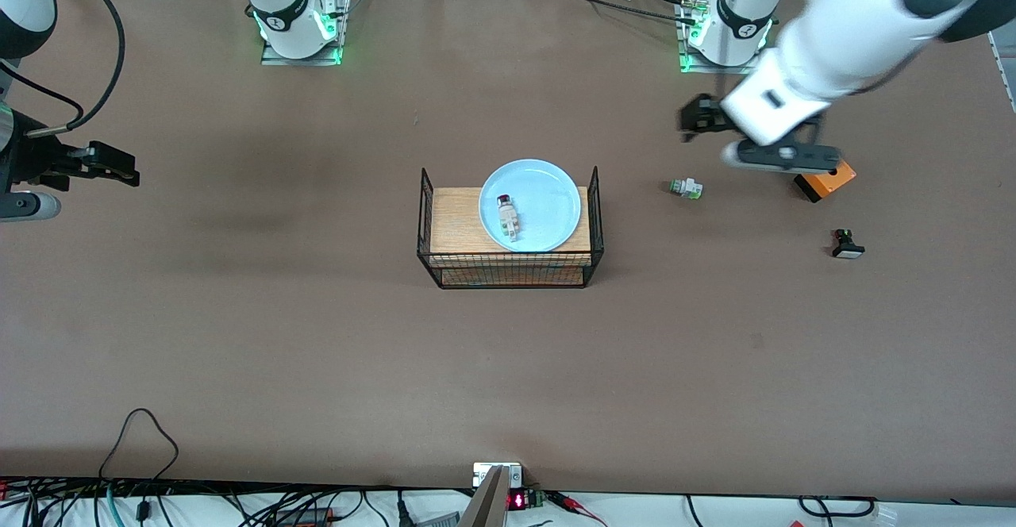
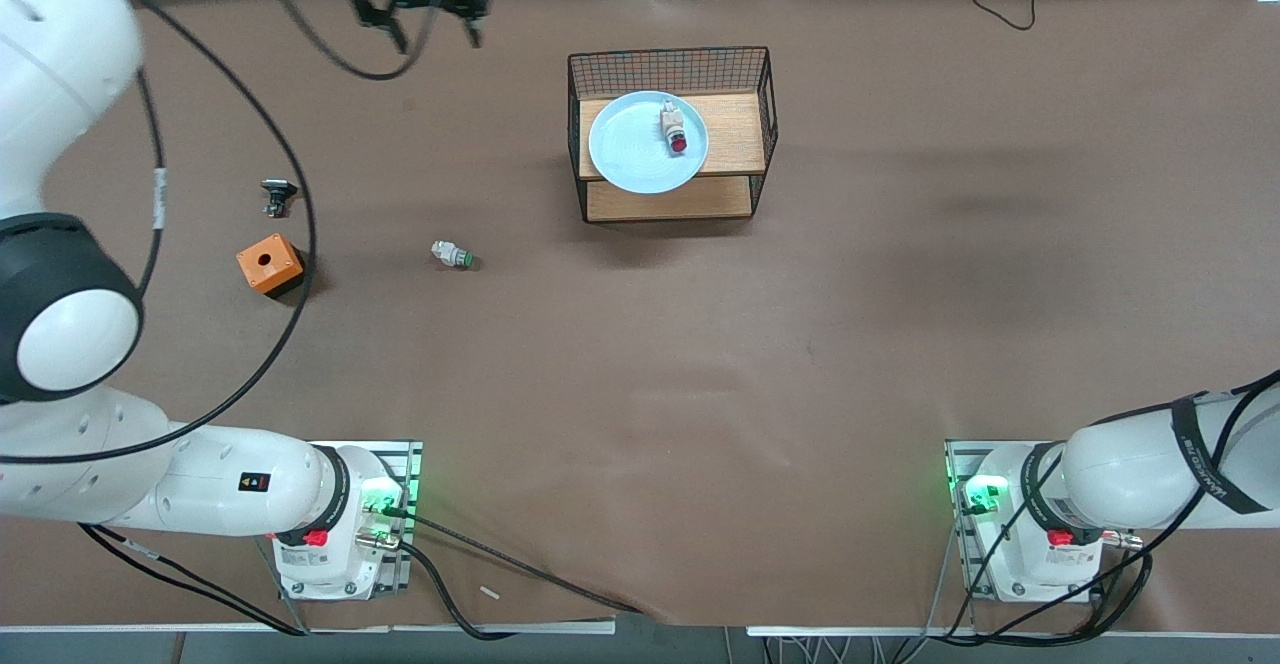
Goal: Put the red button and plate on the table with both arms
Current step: 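Reach the left gripper into the blue plate and grasp the white button, then lift the white button out of the basket with the left gripper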
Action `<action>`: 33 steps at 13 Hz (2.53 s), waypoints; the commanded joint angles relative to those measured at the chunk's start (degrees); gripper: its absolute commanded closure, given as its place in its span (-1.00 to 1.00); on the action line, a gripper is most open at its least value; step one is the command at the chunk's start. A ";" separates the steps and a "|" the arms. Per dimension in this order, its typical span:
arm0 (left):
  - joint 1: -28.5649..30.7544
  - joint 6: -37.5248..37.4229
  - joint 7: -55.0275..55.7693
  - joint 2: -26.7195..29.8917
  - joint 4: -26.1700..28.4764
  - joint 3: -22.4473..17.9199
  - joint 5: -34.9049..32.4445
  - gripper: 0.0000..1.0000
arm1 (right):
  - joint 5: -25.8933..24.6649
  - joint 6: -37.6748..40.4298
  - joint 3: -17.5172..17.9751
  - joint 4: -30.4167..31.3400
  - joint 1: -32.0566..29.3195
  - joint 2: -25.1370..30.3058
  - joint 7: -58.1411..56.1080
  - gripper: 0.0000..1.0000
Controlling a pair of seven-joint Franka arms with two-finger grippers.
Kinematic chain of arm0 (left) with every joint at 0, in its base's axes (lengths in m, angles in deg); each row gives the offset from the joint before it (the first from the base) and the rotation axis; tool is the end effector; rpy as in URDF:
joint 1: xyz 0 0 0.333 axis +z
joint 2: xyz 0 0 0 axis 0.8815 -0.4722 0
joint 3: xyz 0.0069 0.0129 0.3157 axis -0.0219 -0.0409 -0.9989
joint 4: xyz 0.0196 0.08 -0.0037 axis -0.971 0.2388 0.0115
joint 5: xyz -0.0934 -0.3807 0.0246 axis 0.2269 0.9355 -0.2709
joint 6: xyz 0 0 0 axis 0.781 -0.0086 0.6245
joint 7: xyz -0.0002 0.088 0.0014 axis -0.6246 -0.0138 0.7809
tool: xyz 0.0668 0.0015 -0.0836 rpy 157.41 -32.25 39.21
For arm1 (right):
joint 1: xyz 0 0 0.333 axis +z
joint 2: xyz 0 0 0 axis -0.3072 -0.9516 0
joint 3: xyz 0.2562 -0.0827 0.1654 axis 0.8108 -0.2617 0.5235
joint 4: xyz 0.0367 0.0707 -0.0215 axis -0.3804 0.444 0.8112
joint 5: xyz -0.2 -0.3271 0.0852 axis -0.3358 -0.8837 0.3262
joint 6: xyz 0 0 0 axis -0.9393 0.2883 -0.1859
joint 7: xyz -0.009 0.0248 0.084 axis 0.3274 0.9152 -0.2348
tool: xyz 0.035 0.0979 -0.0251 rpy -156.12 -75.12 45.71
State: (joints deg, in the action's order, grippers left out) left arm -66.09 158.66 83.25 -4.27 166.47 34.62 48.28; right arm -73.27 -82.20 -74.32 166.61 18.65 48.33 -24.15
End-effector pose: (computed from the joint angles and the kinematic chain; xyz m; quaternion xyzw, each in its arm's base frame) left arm 0.5312 -0.2445 0.5644 0.9950 0.0170 -0.0825 0.0529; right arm 0.6009 -0.0179 0.5680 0.9968 0.0495 -0.0577 0.0236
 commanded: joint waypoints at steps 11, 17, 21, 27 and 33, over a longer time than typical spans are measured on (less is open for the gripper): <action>-18.14 22.80 23.51 -26.54 -12.35 3.22 -14.69 -1.00 | -0.61 0.93 0.19 -1.45 0.12 -0.35 0.74 -1.00; -20.51 29.66 27.64 -31.03 -13.14 2.95 -21.63 -1.00 | -0.70 1.19 0.10 -1.36 0.29 -0.27 0.74 -1.00; -21.31 30.45 28.44 -32.44 -12.97 2.95 -22.17 -0.84 | -0.79 1.28 0.45 -1.45 0.47 -0.18 0.74 -1.00; -21.13 30.28 27.91 -32.79 -12.53 2.87 -22.17 0.39 | -0.61 1.37 0.63 -1.36 0.55 -0.09 0.74 -1.00; -20.52 22.22 27.91 -28.50 -13.14 3.22 -21.91 0.52 | -0.88 3.03 0.63 -1.36 3.27 0.08 0.92 -1.00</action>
State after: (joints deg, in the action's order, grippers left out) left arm -86.42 186.37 110.51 -35.77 154.49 37.93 27.65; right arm -73.46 -81.20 -73.82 166.53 20.40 48.44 -24.04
